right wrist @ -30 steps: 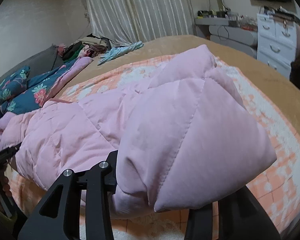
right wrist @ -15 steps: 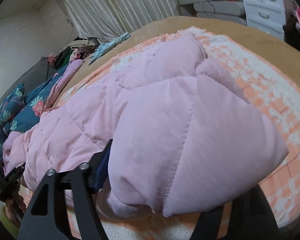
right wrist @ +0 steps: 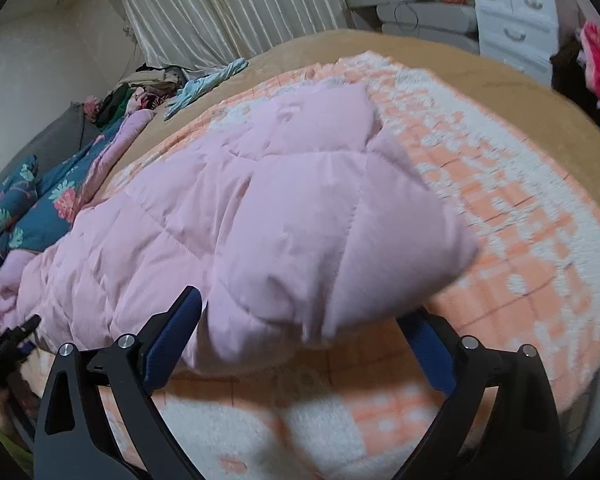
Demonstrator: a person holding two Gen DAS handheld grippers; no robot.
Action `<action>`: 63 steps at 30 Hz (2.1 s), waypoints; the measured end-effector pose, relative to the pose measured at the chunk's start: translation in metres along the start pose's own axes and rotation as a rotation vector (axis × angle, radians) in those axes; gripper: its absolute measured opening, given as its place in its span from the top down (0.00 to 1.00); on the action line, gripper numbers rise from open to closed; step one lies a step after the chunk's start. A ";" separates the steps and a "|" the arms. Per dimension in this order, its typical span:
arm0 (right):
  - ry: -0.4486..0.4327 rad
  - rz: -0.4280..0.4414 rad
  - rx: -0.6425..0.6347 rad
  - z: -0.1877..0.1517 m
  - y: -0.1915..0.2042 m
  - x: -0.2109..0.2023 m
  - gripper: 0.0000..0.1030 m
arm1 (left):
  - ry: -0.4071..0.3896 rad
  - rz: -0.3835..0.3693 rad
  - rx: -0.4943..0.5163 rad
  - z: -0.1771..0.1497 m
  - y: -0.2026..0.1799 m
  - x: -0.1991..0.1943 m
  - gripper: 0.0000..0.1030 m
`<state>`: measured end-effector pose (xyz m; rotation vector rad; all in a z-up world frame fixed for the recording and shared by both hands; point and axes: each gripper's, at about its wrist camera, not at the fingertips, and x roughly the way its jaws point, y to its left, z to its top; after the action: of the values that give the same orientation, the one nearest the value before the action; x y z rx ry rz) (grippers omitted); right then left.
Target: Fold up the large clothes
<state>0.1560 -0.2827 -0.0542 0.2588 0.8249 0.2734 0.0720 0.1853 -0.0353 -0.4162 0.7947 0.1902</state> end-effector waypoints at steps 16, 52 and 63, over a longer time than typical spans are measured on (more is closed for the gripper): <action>-0.180 0.027 -0.207 -0.013 0.054 -0.107 0.04 | -0.113 -0.013 0.111 -0.014 -0.040 -0.073 0.09; -0.165 0.087 -0.364 -0.068 0.128 -0.127 0.04 | -0.090 -0.094 0.277 -0.067 -0.113 -0.082 0.09; -0.159 0.087 -0.349 -0.070 0.127 -0.127 0.04 | -0.090 -0.070 0.274 -0.065 -0.109 -0.084 0.09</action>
<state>0.0041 -0.1990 0.0291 -0.0109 0.5970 0.4663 0.0068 0.0578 0.0161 -0.1749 0.7051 0.0328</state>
